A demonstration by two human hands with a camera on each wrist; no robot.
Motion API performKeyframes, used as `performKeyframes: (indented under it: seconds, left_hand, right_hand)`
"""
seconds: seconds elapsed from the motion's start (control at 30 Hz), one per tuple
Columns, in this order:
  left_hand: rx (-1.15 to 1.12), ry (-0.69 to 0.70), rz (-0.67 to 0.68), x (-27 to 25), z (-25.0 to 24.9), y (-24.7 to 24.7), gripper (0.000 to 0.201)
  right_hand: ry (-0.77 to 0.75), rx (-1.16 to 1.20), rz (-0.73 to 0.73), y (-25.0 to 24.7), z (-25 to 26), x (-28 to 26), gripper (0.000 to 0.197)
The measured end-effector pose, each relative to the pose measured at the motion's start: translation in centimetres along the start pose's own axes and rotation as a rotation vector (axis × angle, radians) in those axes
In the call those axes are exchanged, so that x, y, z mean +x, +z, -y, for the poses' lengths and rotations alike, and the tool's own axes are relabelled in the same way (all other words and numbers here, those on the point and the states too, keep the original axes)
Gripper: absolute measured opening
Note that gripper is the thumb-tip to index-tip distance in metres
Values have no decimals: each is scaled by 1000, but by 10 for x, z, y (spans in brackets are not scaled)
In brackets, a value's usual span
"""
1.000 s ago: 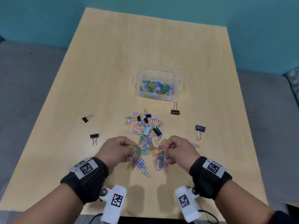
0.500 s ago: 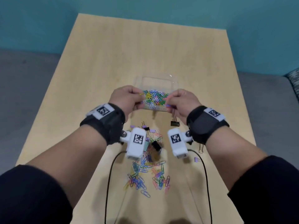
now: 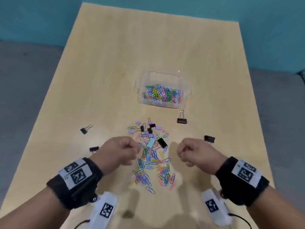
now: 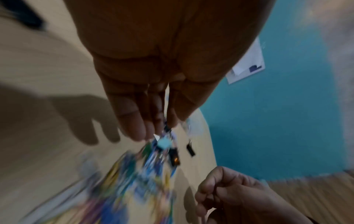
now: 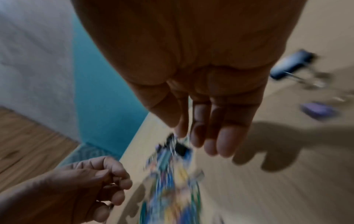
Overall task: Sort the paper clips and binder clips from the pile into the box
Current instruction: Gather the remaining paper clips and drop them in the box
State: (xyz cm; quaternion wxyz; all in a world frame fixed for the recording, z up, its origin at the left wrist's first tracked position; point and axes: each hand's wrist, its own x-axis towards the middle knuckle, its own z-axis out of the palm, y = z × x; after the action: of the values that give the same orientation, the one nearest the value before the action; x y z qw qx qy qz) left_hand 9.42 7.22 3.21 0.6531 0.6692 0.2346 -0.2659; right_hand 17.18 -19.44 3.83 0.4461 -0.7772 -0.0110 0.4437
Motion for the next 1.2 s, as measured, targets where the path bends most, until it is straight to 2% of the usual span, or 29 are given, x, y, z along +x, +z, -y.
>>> performKeyframes:
  seconds: [0.07, 0.13, 0.17, 0.23, 0.33, 0.4, 0.47, 0.53, 0.57, 0.6, 0.67, 0.77, 0.87, 0.93, 1.03, 1.2]
  left_hand:
    - [23, -81, 172, -22, 24, 10, 8]
    - [29, -145, 270, -36, 41, 24, 7]
    - [37, -158, 273, -39, 48, 32, 9]
    - [57, -130, 194, -37, 58, 44, 14]
    - [-6, -61, -5, -32, 55, 55, 16]
    - [-12, -24, -116, -31, 51, 56, 9]
    - [220, 79, -233, -31, 53, 48, 7]
    - [629, 199, -310, -34, 61, 38, 32]
    - [757, 238, -315, -36, 64, 36, 50]
    - [841, 255, -306, -36, 67, 37, 65]
    - [955, 277, -301, -34, 68, 48, 78]
    - [1046, 332, -323, -22, 64, 67, 72]
    - [1006, 351, -341, -11, 59, 71, 55]
    - [985, 361, -345, -5, 56, 70, 43]
    - [1043, 395, -323, -2, 52, 68, 26]
    - [1040, 348, -325, 0, 47, 64, 15]
  right_hand:
    - [51, -77, 172, 16, -22, -16, 12]
    - [87, -79, 274, 34, -35, -24, 16]
    - [101, -47, 302, 44, -37, -27, 16]
    - [96, 8, 307, 64, -35, -27, 17]
    - [36, 70, 198, 87, -28, -18, 18]
    - [-9, 93, 92, 93, -26, -16, 16]
    - [-79, 71, -55, 88, -30, -21, 17]
    - [-144, -162, -257, 80, -39, -29, 17]
    - [-147, -341, -328, 77, -44, -32, 26]
    - [-134, -486, -354, 77, -46, -35, 40]
    - [-142, -629, -355, 86, -47, -33, 60]
    - [-238, -728, -380, 106, -39, -19, 59]
    - [-283, -749, -400, 115, -28, -6, 36]
    - [-288, -766, -404, 115, -23, -2, 27]
    - [-279, -811, -356, 111, -21, 1, 27]
    - [-250, -782, -307, 103, -17, 2, 16]
